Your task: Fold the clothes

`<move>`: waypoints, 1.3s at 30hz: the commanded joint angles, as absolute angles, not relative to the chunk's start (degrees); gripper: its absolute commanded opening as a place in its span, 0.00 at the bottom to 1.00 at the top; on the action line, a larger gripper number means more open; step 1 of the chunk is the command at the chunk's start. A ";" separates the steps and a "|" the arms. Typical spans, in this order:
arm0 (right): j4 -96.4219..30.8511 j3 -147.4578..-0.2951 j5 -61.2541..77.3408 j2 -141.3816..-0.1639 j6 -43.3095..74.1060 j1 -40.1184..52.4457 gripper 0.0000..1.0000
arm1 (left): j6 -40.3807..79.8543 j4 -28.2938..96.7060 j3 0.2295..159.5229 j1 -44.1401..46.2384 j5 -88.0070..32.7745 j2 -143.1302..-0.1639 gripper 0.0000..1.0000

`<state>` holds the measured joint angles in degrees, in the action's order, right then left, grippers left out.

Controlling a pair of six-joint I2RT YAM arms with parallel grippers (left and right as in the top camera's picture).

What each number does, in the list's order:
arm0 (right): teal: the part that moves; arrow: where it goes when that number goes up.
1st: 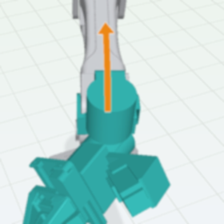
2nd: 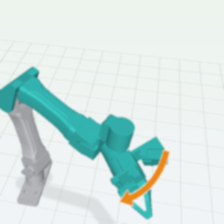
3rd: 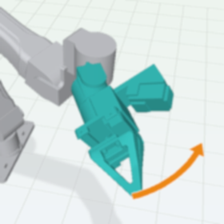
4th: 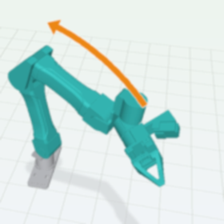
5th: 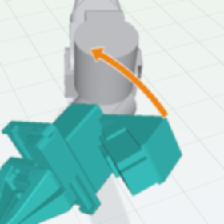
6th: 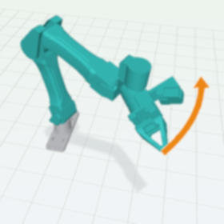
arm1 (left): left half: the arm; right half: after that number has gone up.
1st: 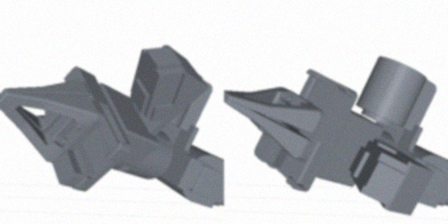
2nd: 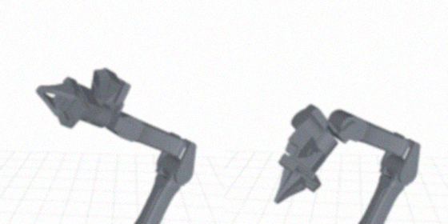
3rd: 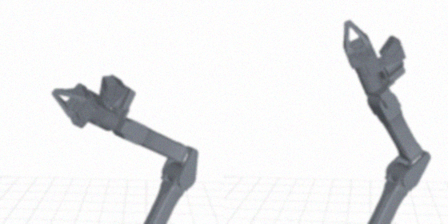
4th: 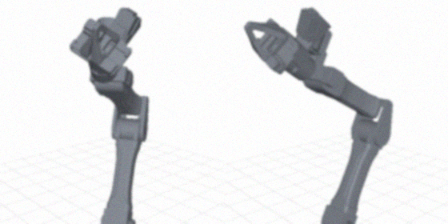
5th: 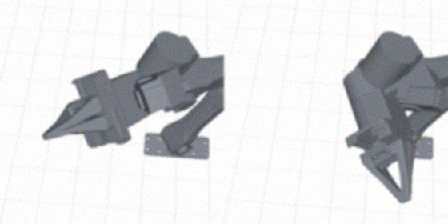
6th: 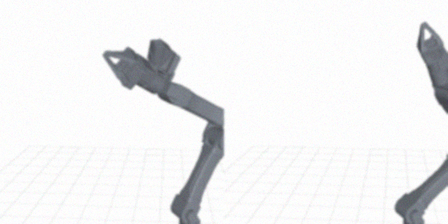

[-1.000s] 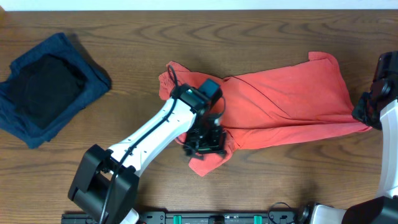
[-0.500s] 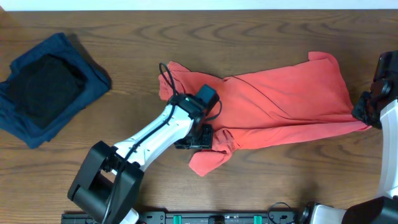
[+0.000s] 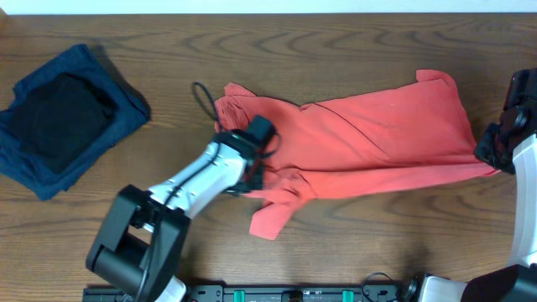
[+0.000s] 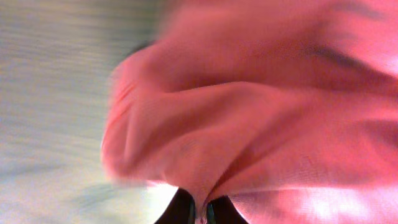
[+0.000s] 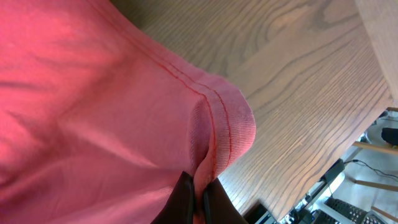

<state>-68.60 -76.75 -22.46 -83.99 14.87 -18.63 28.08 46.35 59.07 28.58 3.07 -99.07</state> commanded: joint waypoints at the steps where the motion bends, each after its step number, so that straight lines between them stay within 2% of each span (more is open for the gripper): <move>1: -68.49 -76.77 -23.29 -83.53 15.84 -19.16 0.03 | 26.79 50.98 63.92 21.58 15.68 -95.39 0.06; 6: -68.40 -76.77 -22.44 -83.55 15.81 -19.16 0.03 | 26.57 50.37 67.46 13.78 20.60 -90.59 0.07; 10: -68.49 -76.77 -22.44 -83.53 15.81 -19.16 0.03 | 26.61 49.08 67.48 10.96 15.59 -88.14 0.23; 16: -68.51 -76.77 -22.41 -83.53 15.81 -19.16 0.04 | 27.16 56.82 66.81 12.08 -0.12 -88.09 0.25; 22: -68.38 -76.77 -22.02 -83.53 15.84 -19.16 0.04 | 30.70 54.50 60.60 14.87 -1.96 -88.14 0.27; 25: -68.38 -76.77 -22.04 -83.53 15.81 -19.16 0.08 | 30.59 48.88 56.25 16.67 -7.27 -88.55 0.53; 27: -68.40 -76.77 -22.02 -83.53 15.81 -19.16 0.08 | 29.98 43.64 53.21 17.93 -10.79 -88.75 0.61; 33: -68.51 -76.77 -22.02 -83.53 15.81 -19.16 0.08 | 29.87 31.79 46.68 20.43 -11.60 -88.88 0.63; 39: -68.55 -76.77 -22.02 -83.53 15.81 -19.16 0.08 | 29.87 26.83 44.66 21.21 -11.60 -90.56 0.61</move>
<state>-68.53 -76.75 -20.84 -83.99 14.92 -18.68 30.00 28.05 45.34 20.86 -11.03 -89.21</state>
